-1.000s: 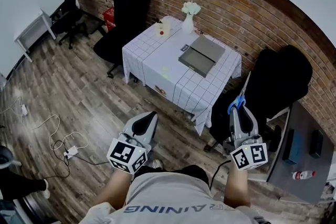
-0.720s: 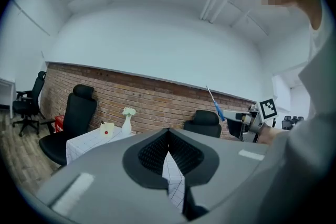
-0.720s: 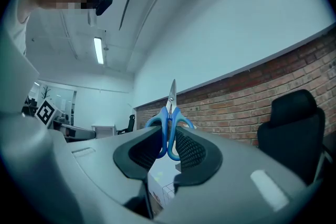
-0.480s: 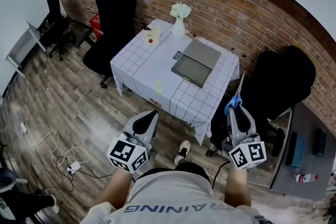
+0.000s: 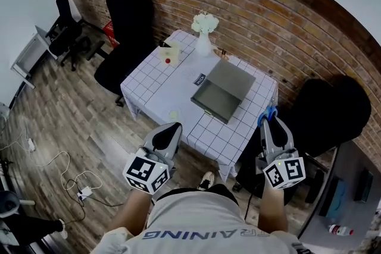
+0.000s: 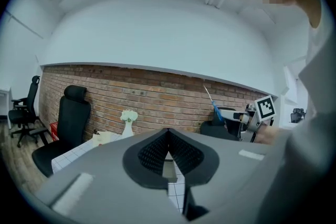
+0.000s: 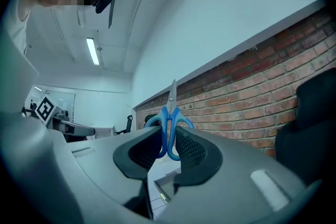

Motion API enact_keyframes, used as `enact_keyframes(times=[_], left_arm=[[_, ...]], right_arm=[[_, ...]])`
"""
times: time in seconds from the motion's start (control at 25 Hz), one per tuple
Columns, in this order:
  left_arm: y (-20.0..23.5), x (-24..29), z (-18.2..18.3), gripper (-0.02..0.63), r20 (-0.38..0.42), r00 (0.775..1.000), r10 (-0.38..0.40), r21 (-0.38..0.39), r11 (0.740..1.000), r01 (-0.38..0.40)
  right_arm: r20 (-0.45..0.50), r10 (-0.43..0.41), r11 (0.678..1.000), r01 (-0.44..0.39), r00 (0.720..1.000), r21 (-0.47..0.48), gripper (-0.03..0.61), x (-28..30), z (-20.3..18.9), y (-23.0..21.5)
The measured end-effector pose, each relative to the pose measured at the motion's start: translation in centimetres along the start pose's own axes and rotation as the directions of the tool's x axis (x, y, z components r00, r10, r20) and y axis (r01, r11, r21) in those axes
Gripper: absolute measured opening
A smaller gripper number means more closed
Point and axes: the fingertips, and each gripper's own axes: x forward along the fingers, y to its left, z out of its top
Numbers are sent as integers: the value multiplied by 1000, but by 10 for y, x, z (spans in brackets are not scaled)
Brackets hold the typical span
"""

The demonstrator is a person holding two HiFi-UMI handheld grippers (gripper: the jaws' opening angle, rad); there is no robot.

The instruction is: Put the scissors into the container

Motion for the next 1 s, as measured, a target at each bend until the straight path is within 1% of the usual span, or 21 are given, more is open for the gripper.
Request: enact_keyframes(times=[0.08, 0.2, 0.36, 0.44, 0.56, 0.72, 0.84, 1.0], left_arm=[[3, 22, -3, -2, -17, 1000, 6, 4, 1000, -6], [6, 50, -7, -2, -44, 999, 6, 10, 1000, -6], [15, 74, -11, -2, -62, 998, 5, 4, 1000, -4], [22, 88, -14, -2, -75, 997, -13, -10, 1000, 12], [32, 114, -15, -2, -82, 994, -72, -22, 997, 71], [56, 151, -11, -2, -82, 985, -154, -15, 988, 153], [81, 178, -6, -2, -94, 973, -212, -8, 977, 212], [116, 209, -2, -2, -113, 952, -286, -2, 958, 287]], right_arm=[[-6, 6, 1000, -5, 1000, 10, 100, 14, -7, -17], [-40, -3, 999, 5, 999, 48, 100, 31, -25, -41], [-87, -5, 998, 10, 996, 56, 100, 51, -42, -54], [-98, -19, 999, 24, 995, 48, 100, 60, -43, -58], [-112, -74, 996, 78, 991, 32, 100, 66, -46, -63], [-130, -160, 986, 164, 979, 24, 100, 84, -52, -70], [-141, -225, 973, 231, 964, 30, 100, 103, -55, -67], [-145, -291, 954, 298, 946, 25, 100, 134, -60, -58]])
